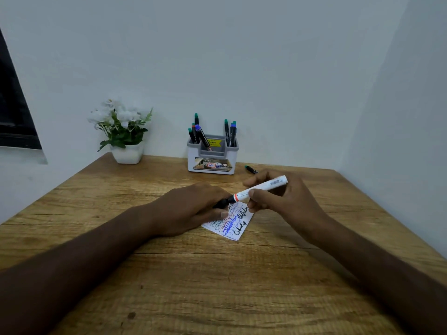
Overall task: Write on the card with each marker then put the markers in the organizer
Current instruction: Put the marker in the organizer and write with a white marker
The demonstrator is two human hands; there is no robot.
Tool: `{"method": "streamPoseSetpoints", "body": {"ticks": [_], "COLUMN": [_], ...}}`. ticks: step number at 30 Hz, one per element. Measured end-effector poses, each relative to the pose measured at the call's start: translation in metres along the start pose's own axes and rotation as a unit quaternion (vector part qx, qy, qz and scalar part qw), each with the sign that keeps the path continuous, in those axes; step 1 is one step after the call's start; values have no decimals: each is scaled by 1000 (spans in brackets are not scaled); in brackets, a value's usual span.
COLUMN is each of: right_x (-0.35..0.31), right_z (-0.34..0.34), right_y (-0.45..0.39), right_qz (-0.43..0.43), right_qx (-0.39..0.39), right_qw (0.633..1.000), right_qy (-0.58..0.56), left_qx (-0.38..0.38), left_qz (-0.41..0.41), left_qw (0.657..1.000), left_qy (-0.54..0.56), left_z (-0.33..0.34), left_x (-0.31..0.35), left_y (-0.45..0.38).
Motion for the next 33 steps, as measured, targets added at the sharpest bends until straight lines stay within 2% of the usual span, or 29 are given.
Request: {"method": "streamPoseSetpoints", "body": {"ticks": [6,12,18,26,30,33], "right_x": [-4,-1,1,0,-16,-35], "right_z": [3,6,15,27,8,-8], "right_y": [-2,-3,-3,-6,-13,-35], "right_qz": [-21,-3,-8,-26,-64,-114], "right_qx": [-7,-44,21,40,136,193], "right_qw": [999,999,1000,999,989,971], "right_qy": [40,-6,-21,-1,-11,88], "left_qx": [10,12,34,23,12,6], "left_qz": [35,22,-1,-9,-2,5], "left_qw": [999,998,996,993,991,995], "left_qy": [12,54,87,113,132,100], "left_z": [1,5,6,3,-2,0], "left_x": [2,1,2,-2,-3,-5], "left_y": [1,-1,0,0,4,4]}}
Point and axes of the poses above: each hand's wrist, its own y-axis away from the middle knuckle, its own z-axis out of the palm, x = y × z, the point moved 5 cm from there along -y, towards the middle knuckle, and after that the axes turned 1 degree about z, right-handed, at the moved point
